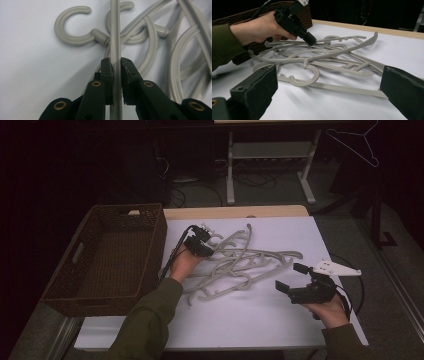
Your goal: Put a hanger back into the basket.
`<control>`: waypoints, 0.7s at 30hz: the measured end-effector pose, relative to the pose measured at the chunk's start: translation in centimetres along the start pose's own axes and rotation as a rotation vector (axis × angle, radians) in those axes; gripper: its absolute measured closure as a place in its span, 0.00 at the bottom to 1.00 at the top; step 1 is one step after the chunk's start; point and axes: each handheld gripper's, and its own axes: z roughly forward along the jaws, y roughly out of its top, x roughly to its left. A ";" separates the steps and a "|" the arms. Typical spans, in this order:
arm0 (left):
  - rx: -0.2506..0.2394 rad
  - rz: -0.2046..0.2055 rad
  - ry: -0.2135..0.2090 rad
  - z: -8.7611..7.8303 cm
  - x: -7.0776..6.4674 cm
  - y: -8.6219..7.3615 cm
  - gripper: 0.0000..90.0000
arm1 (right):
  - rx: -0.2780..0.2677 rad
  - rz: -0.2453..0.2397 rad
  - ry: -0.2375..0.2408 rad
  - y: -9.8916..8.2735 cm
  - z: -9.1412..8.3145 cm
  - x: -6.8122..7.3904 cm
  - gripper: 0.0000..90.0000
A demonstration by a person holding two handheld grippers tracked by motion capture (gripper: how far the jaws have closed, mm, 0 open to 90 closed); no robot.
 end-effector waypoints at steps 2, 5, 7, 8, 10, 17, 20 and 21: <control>-0.005 -0.009 -0.002 -0.3 -0.1 -0.2 0.90 | 0.001 0.000 0.001 0.0 0.1 0.1 0.01; -0.007 -0.019 0.013 -1.8 -0.4 -1.2 0.90 | 0.007 -0.003 0.004 0.0 0.4 0.2 0.01; -0.009 -0.023 0.017 -2.1 -0.5 -1.6 0.90 | 0.008 -0.002 0.003 0.0 0.5 0.3 0.01; -0.019 -0.041 0.014 -2.6 -0.6 -2.5 0.90 | 0.010 -0.005 0.005 0.1 0.5 0.4 0.01; -0.017 -0.055 0.016 -2.9 -0.7 -3.4 0.90 | 0.013 -0.005 0.008 0.1 0.7 0.5 0.01; -0.020 -0.083 0.005 -3.2 -0.7 -5.4 0.89 | 0.027 -0.013 0.015 0.1 1.1 0.8 0.01; -0.044 -0.054 0.018 -3.6 -0.8 -5.3 0.80 | 0.029 -0.012 0.014 0.1 1.1 0.7 0.01; -0.038 -0.035 0.020 -3.8 -0.8 -5.2 0.78 | 0.029 -0.011 0.013 0.1 1.1 0.7 0.01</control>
